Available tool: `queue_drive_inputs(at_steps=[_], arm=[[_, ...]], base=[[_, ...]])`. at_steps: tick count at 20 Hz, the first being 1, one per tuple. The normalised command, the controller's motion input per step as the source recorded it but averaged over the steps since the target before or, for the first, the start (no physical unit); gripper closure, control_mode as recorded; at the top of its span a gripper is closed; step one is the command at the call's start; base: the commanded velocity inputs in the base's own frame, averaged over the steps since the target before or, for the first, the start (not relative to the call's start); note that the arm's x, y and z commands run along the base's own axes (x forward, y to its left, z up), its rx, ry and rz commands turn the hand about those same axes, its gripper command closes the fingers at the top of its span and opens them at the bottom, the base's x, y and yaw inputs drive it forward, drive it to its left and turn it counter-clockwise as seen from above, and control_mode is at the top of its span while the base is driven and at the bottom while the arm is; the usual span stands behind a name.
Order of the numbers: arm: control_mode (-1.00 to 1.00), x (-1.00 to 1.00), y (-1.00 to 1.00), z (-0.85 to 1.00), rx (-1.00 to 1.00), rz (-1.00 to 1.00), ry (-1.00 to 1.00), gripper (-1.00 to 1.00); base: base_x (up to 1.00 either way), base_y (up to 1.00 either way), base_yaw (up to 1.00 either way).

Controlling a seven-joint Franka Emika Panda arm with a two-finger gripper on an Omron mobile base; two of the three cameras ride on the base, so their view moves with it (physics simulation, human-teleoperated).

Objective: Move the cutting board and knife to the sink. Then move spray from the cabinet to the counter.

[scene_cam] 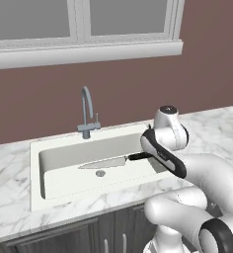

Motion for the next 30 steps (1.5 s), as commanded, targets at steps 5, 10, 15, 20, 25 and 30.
queue_drive_inputs(at_steps=[5, 10, 15, 20, 25, 30], arm=[[-1.0, 0.27, 0.0, -0.45, 0.0, 0.01, -0.05, 1.0], [-1.0, 0.37, 0.0, -0.36, 0.0, 0.01, -0.05, 1.0], [-1.0, 0.56, 0.0, -0.08, 0.02, 0.0, -0.01, 1.0], [-1.0, 0.41, 0.0, -0.25, 0.0, 0.0, 0.0, 1.0], [-1.0, 0.32, 0.0, -0.3, 0.0, 0.0, 0.0, 1.0], [-1.0, 0.17, 0.0, -0.32, 0.0, 0.01, 0.0, 1.0]], base=[[0.0, 0.0, 0.0], [0.0, 0.0, 0.0], [0.0, 0.0, 0.0], [0.0, 0.0, 0.0], [0.0, 0.0, 0.0], [0.0, 0.0, 0.0]])
